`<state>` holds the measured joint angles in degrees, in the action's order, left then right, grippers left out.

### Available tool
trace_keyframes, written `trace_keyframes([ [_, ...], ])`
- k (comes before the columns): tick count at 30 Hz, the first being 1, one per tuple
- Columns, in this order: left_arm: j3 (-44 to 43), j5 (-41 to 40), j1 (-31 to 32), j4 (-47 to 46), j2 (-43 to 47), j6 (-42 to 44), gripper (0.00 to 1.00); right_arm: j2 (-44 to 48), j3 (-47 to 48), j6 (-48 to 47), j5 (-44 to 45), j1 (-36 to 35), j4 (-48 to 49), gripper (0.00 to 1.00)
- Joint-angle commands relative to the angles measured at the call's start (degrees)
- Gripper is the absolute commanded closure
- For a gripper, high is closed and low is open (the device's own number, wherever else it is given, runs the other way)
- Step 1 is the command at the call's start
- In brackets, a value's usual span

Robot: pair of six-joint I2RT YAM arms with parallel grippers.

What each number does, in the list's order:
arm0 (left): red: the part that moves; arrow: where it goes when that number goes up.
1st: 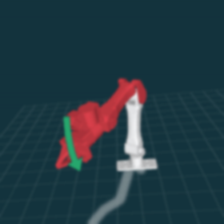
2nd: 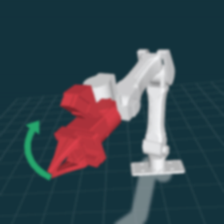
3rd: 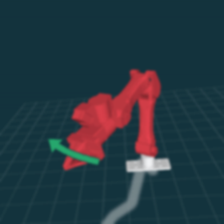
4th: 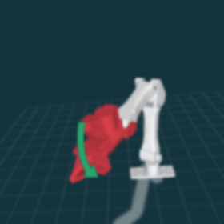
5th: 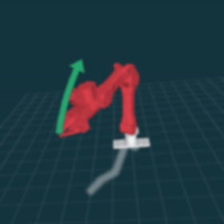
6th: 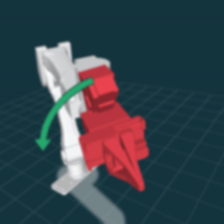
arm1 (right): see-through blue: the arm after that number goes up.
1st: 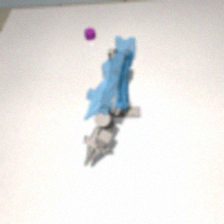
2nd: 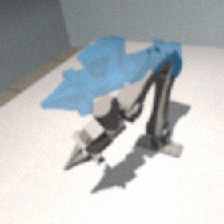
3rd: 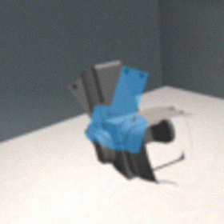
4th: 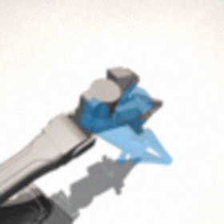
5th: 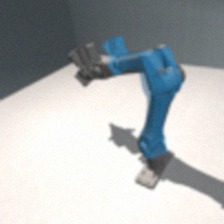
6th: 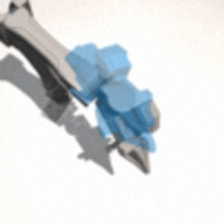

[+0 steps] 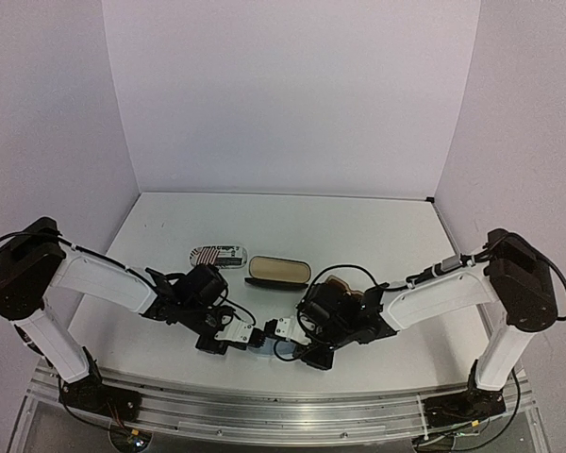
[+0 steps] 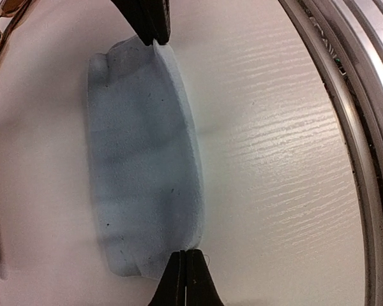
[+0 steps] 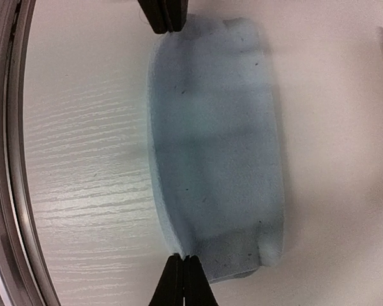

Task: Organize the sunglasses
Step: Pick up the glasses cleaning cloth from the center of the board, then place the glasses cleaning cloth in the sunglasses case.

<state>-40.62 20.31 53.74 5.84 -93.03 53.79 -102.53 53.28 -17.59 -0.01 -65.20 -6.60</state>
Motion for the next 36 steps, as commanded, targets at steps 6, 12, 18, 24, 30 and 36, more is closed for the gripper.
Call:
trace_keyframes([
  [6,-8.7,3.2,-2.0,10.4,2.5,-8.5,1.0,7.2,2.9,1.4,-5.2,3.8,-2.9,1.0],
  [12,-12.1,4.9,-5.0,14.2,2.4,-8.8,1.0,8.4,4.6,2.2,-8.4,7.0,-4.6,1.0],
  [18,-16.4,5.6,-8.1,17.4,2.4,-9.4,1.0,8.8,6.6,2.7,-10.0,10.1,-5.7,1.0],
  [24,-21.7,5.9,-10.9,19.9,2.2,-9.5,1.0,8.1,10.8,2.4,-10.6,13.4,-6.2,1.0],
  [30,-26.9,5.8,-13.1,20.3,1.0,-8.4,1.0,5.8,15.6,0.6,-10.1,17.0,-6.5,1.0],
  [36,-31.0,5.8,-16.0,17.5,-2.9,-5.4,1.0,0.2,21.9,-2.5,-9.2,20.6,-6.5,1.0],
])
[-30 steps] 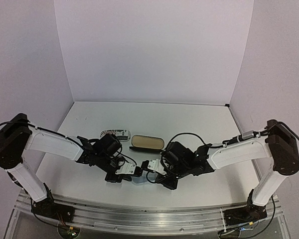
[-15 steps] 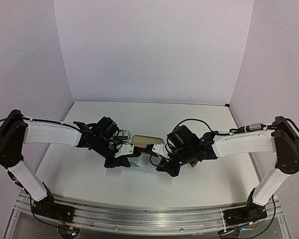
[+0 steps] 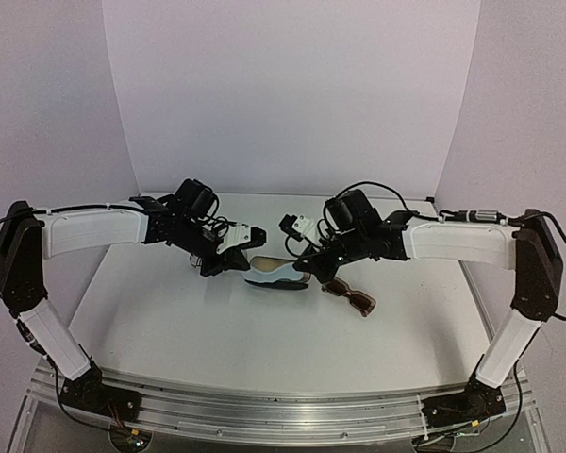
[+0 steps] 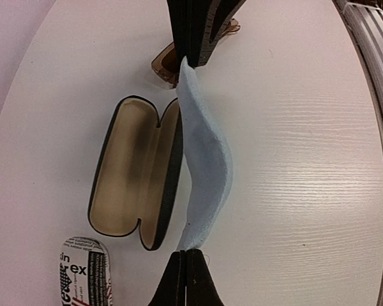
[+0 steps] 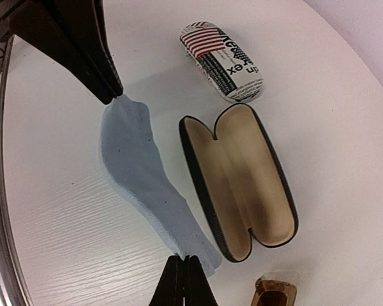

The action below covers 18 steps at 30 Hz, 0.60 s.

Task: Organize the sunglasses
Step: Place the glasses cleaning cloth in the sunglasses case.

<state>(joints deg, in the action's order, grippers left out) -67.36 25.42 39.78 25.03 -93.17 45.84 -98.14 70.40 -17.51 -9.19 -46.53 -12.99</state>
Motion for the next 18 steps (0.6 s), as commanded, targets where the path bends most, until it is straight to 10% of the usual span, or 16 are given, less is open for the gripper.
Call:
trace_keyframes([
  [1,-4.7,0.6,-2.5,-2.4,-3.5,3.4,1.0,-5.3,5.8,-3.1,0.2,2.4,-0.1,1.0],
  [18,-11.8,2.8,-6.6,-7.3,-16.9,13.8,1.0,-17.9,14.6,-14.7,0.5,6.7,-0.8,1.0],
])
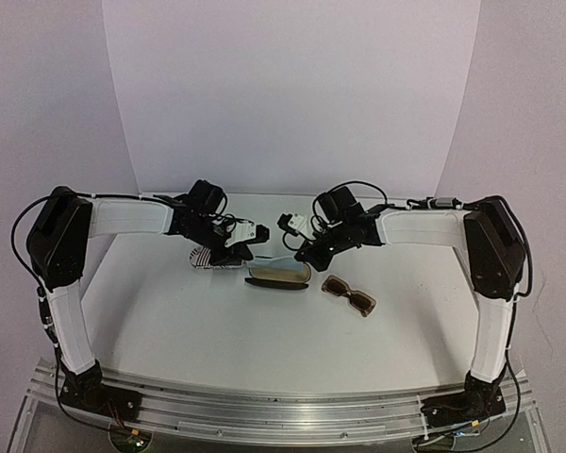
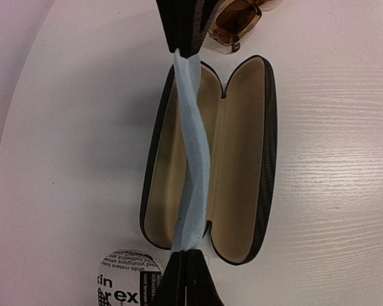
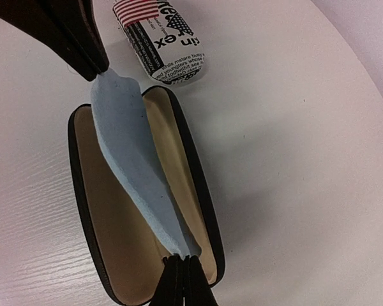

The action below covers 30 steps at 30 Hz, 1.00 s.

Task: Organize the sunglasses
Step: Place the glasses cleaning cloth in the sunglasses case.

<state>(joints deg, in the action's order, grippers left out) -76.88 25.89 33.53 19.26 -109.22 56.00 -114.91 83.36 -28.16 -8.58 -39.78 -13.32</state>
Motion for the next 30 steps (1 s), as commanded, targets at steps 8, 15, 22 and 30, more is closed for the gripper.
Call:
trace_keyframes([
  [8,-1.2,3.9,-0.4,-2.3,-2.9,4.5,1.0,-2.7,0.0,-7.0,-0.1,-0.1,-1.1,1.0],
  [15,-1.0,4.1,-0.4,-3.0,-3.4,4.7,1.0,-3.3,0.9,-9.0,2.4,0.4,-1.8,1.0],
  [22,-1.6,3.7,-0.4,-3.1,-4.7,5.3,1.0,-3.2,1.0,-10.5,1.8,1.2,-2.7,1.0],
  [30,-1.3,3.8,-0.4,-3.1,-5.2,5.4,1.0,-4.1,0.9,-9.8,-3.2,1.2,-2.7,1.0],
])
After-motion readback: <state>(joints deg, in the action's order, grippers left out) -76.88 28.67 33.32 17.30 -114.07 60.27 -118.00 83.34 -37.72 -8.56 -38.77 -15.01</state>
